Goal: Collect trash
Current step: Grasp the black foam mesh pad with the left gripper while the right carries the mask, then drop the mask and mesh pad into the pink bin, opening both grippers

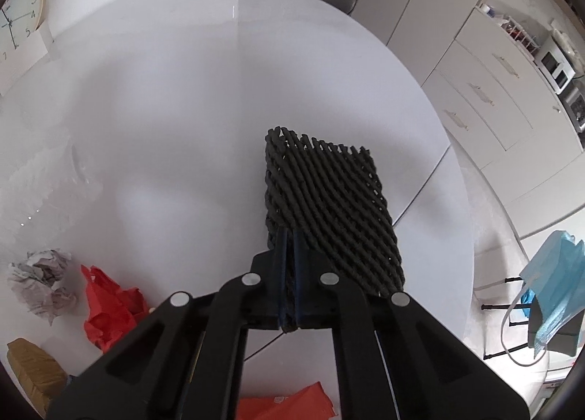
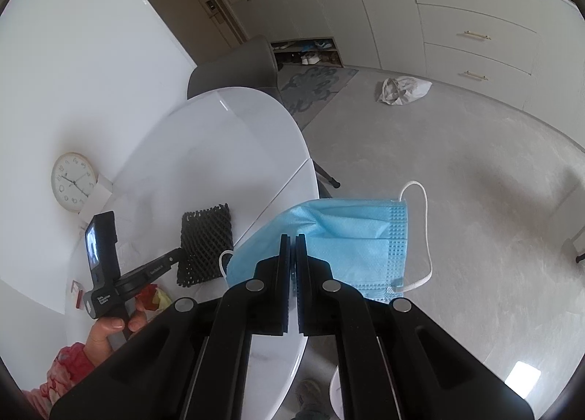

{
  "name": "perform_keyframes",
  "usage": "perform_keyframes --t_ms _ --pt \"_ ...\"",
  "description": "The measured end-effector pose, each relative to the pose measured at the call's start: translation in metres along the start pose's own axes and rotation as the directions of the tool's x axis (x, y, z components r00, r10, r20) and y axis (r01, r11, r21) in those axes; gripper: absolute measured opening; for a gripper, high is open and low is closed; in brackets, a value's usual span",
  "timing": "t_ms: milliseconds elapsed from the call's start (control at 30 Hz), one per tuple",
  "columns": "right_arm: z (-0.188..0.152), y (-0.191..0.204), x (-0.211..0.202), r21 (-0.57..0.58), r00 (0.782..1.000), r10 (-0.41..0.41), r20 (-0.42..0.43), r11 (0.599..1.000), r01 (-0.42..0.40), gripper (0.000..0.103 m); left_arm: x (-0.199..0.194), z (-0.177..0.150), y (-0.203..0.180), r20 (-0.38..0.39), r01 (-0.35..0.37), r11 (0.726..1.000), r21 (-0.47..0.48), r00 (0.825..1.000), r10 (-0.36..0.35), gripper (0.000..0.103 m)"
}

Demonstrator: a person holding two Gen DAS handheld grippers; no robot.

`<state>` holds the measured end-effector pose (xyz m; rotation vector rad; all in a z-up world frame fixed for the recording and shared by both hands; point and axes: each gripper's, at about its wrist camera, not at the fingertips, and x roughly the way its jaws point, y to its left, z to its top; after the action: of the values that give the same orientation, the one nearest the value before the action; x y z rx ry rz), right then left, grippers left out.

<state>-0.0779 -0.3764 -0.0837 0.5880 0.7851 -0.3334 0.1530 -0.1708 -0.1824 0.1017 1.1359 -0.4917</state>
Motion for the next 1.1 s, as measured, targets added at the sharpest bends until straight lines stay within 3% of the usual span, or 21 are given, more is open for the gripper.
perform_keyframes --t_ms 300,533,700,867,1000,1100 --pt "-0.003 -0.007 -0.015 0.008 1.000 -0.004 0.022 1.000 0.004 0.004 -0.033 -0.008 0.004 0.047 0.016 0.999 0.032 0.999 -0.018 0.003" --pt "-0.024 -0.029 -0.054 -0.001 0.997 -0.063 0.042 0.998 0.063 0.004 -0.090 -0.031 -0.043 0.082 0.089 0.982 0.167 0.991 -0.104 0.003" --pt "-0.052 -0.061 -0.083 0.028 0.992 -0.124 0.030 0.992 0.123 0.004 -0.129 -0.071 -0.091 0.026 0.229 0.936 0.268 0.969 -0.245 0.003" --pt "-0.079 -0.095 -0.109 0.069 0.984 -0.175 0.015 0.982 0.174 0.004 -0.134 -0.113 -0.145 -0.113 0.380 0.869 0.316 0.925 -0.363 0.003" --pt "-0.100 -0.124 -0.120 0.097 0.975 -0.222 -0.009 0.970 0.222 0.004 -0.108 -0.158 -0.192 -0.229 0.407 0.822 0.398 0.912 -0.341 0.003" --pt "-0.113 -0.143 -0.120 0.118 0.972 -0.233 -0.034 0.965 0.235 0.004 -0.062 -0.191 -0.217 -0.323 0.398 0.803 0.443 0.907 -0.270 0.003"
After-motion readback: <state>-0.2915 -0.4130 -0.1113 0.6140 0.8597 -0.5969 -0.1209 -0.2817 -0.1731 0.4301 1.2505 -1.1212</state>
